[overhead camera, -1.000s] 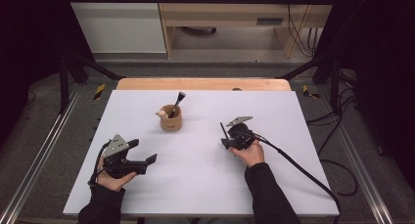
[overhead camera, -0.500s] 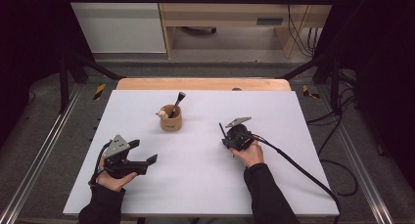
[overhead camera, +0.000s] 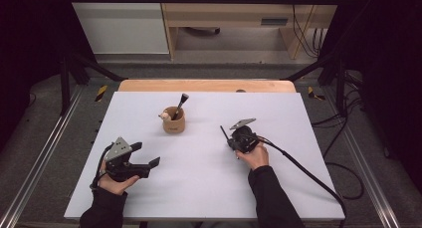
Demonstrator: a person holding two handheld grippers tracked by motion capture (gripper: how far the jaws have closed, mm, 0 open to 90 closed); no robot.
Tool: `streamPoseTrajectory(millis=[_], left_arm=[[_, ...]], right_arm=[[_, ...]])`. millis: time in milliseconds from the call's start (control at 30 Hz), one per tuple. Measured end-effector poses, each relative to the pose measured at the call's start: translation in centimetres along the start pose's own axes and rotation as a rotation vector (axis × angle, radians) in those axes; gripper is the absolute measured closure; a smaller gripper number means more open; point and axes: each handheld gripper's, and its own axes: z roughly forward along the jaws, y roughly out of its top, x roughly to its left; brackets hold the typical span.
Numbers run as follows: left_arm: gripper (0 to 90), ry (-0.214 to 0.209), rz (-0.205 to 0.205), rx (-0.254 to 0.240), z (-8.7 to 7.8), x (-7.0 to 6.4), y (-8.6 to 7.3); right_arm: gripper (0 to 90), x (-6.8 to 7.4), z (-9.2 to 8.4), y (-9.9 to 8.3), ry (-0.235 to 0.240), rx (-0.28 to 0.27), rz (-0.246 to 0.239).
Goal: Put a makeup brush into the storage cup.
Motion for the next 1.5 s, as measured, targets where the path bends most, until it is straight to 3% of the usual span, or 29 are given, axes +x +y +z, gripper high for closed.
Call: streamPoseTrajectory(millis=[267,367,933,1233,1500], left_arm=[[10.4,0.0,0.0,0.001,0.0,0.0,0.0],[10.4,-0.002,-0.001,0.002,0.1,0.0,0.0],[10.6,-0.002,0.003,0.001,0.0,0.0,0.0],[10.6,-0.004,0.0,0.001,0.0,0.0,0.0],[10.4,-0.008,-0.001,0.002,0.0,0.1,0.0]], right_arm=[[83.1,0.0,0.1,0.0,0.001,0.005,0.02],[83.3,-0.1,0.1,-0.1,-0.007,0.001,-0.006],[85.1,0.0,0.0,-0.1,0.024,0.008,-0.023],[68.4,-0.6,-1.7,1.1,0.003,-0.002,-0.05],[62.2,-0.8,-2.3,3.0,-0.001,0.086,-0.06]])
